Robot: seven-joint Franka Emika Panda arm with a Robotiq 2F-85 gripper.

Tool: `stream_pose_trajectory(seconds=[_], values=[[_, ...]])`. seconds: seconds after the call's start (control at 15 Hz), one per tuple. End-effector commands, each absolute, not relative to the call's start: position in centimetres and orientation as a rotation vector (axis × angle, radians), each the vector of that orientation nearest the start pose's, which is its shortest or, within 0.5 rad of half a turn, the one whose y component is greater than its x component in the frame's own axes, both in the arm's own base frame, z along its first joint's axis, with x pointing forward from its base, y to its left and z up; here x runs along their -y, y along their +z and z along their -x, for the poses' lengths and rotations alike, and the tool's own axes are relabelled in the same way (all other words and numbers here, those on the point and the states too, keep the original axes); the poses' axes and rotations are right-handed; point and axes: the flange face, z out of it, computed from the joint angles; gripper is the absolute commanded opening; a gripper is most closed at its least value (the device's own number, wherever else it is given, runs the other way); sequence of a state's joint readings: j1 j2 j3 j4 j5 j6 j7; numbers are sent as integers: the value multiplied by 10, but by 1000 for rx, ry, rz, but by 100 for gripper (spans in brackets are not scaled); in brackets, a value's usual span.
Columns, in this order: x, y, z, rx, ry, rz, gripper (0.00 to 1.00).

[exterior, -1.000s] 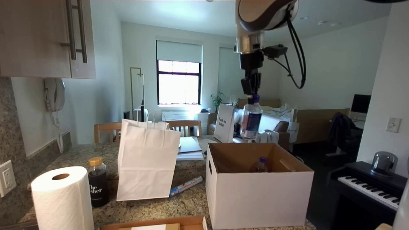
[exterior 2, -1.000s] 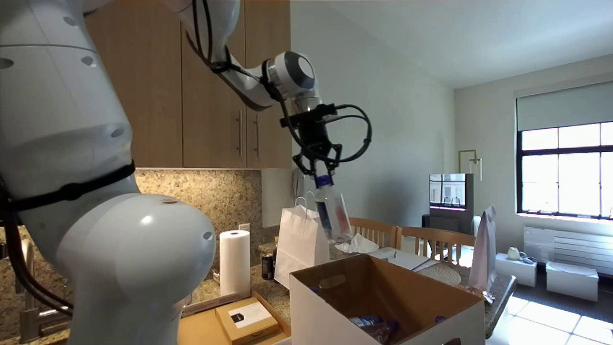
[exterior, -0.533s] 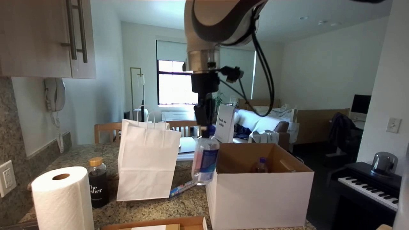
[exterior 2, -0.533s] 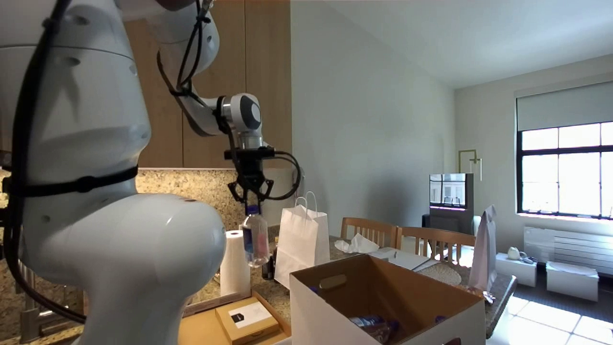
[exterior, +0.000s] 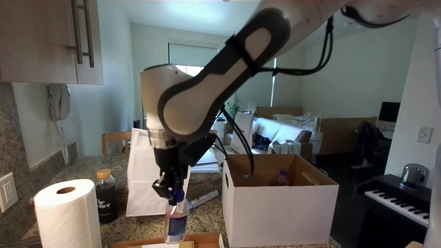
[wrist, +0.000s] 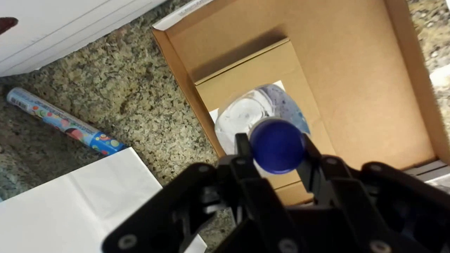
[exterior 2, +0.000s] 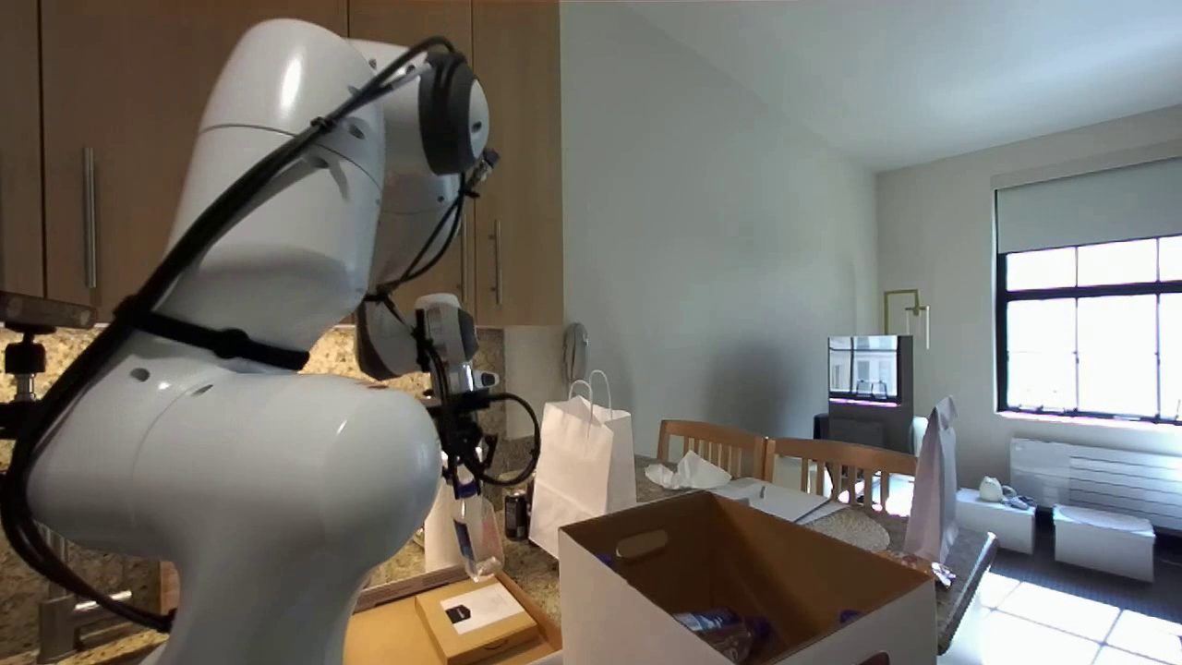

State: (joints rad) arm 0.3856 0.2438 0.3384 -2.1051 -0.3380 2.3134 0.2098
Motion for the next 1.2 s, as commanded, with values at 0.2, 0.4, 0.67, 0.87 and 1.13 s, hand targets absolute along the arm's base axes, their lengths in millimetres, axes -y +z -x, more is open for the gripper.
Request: stream_pose_trajectory(seconds=[0.2, 0.4, 0.67, 0.87, 1.13], values=[[-406, 189, -502, 1072, 27, 3241, 14], [-414, 200, -520, 1018, 73, 3244, 14], [-412, 216, -530, 917, 117, 3222, 72], [-400, 222, -530, 855, 131, 3206, 91], [-385, 236, -528, 805, 89, 3205, 100]])
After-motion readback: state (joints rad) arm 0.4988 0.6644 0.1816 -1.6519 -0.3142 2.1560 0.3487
